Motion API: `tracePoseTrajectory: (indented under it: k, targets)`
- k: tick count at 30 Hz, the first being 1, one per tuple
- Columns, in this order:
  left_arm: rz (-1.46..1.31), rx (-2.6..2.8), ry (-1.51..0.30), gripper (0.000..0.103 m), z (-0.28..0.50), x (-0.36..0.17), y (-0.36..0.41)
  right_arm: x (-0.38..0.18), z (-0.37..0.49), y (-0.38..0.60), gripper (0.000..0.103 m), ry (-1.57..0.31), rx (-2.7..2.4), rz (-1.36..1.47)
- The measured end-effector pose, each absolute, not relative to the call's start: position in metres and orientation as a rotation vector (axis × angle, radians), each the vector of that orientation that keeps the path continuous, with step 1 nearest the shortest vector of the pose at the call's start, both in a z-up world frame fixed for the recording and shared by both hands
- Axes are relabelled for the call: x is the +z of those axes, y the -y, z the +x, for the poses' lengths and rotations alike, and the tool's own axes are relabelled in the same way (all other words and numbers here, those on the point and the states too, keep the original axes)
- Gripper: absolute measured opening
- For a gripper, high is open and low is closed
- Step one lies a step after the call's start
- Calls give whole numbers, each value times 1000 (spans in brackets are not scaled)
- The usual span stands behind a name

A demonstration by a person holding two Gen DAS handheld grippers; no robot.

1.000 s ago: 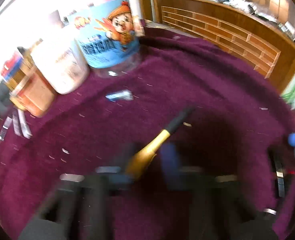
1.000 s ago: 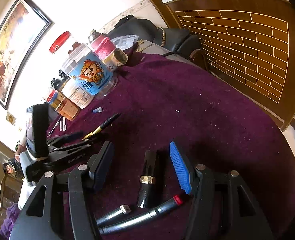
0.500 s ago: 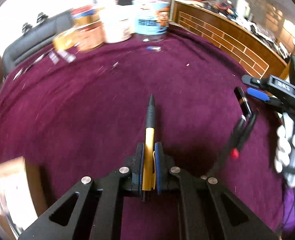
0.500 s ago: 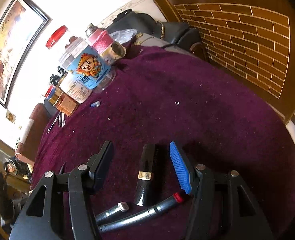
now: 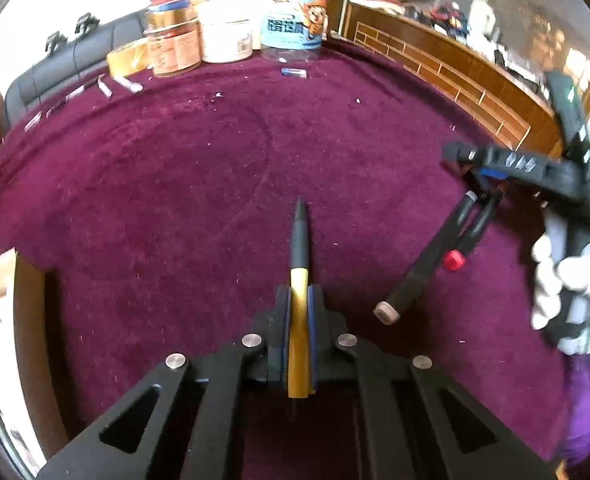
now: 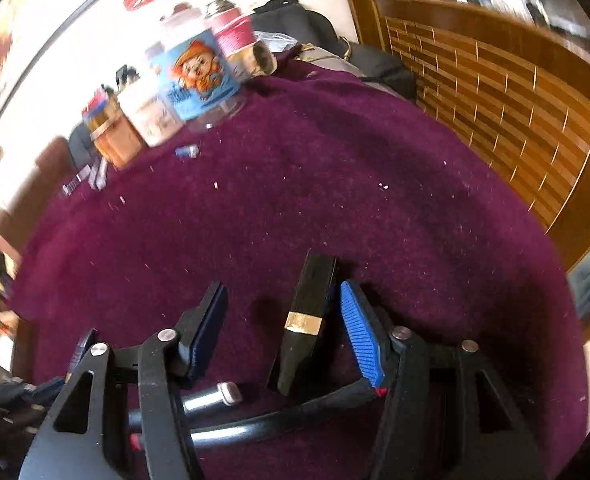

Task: Organize rigid objects
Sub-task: 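Grasp the yellow pen with the left gripper while the right grasps the black lipstick tube, then release the yellow pen into the box with the left gripper while the right drops the lipstick there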

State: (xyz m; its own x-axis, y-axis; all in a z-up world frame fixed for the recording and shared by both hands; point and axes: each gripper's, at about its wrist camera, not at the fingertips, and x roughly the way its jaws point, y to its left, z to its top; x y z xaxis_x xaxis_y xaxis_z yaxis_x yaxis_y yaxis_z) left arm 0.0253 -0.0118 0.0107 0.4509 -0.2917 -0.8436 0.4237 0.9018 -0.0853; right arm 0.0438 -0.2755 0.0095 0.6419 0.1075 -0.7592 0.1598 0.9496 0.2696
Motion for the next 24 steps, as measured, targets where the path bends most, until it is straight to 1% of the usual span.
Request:
tracePoseTrajectory:
  k: [2,5,8,12,17,20,24]
  targets:
    - [122,-439,-1006,5,18,15,3,7,44,280,15,-882,-12,360]
    - [42,-448,-979,5,0,29,-14,6,42,291,15,-858,72,486]
    - [-39,-459,-929,5,-23,50,-38,15,36,290,15,-795,116,513]
    - [-185,-448,-873,5,-50,77,-91,26,33,283,15,-742,217,555]
    - [-307,-346,-805,5,-82,100,-174,46,20,246,15,-775,362,598]
    - [-360,-268,-776,5,-98,102,-219,68,1,206,15,-785,459,571]
    - [-423,-182,-788,5,-114,83,-267,85,-22,143,15,-823,567,503]
